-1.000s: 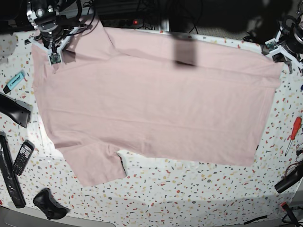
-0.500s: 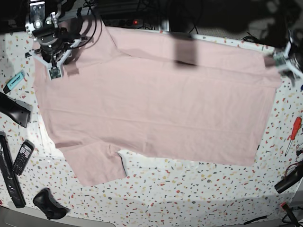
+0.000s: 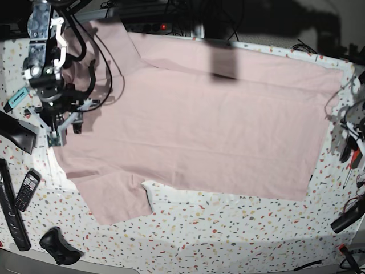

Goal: Fold the T-shirt properly
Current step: 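Grasp the shirt's side edges with both grippers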

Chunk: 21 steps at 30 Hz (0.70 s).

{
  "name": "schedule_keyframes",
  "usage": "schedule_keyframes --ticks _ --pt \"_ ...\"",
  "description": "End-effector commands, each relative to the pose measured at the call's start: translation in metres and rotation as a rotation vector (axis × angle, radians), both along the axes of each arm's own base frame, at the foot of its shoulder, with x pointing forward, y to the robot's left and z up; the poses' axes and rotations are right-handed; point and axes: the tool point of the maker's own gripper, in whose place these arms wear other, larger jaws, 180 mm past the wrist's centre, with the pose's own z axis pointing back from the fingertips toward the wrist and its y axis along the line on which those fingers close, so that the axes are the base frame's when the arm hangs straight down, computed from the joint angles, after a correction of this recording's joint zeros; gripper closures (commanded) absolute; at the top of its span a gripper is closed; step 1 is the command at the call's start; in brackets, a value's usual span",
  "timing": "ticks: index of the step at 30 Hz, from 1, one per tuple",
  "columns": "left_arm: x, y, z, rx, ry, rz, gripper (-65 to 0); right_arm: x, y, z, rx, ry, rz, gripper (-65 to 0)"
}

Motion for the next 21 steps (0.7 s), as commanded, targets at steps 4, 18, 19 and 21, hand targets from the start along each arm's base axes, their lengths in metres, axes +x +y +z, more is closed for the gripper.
schedule_keyframes --ticks 4,18,19,21 --pt "0.048 0.010 0.014 -0.125 -0.074 0.117 -23.5 0.030 -0.013 0.010 0.019 -0.014 -0.039 -20.6" --pt "0.120 -0.007 -0.042 -0.463 -0.032 0.347 -23.5 0.049 -0.010 0.004 0.091 0.028 -0.033 -20.6" --pt "0.120 -0.010 -0.047 -0.477 -0.025 0.354 -23.4 0.048 -0.010 0.003 0.091 0.036 -0.035 -20.6" --pt "0.118 -0.017 -0.055 -0.495 -0.011 0.361 -23.5 0.046 -0.010 0.001 0.090 0.051 -0.037 -20.6"
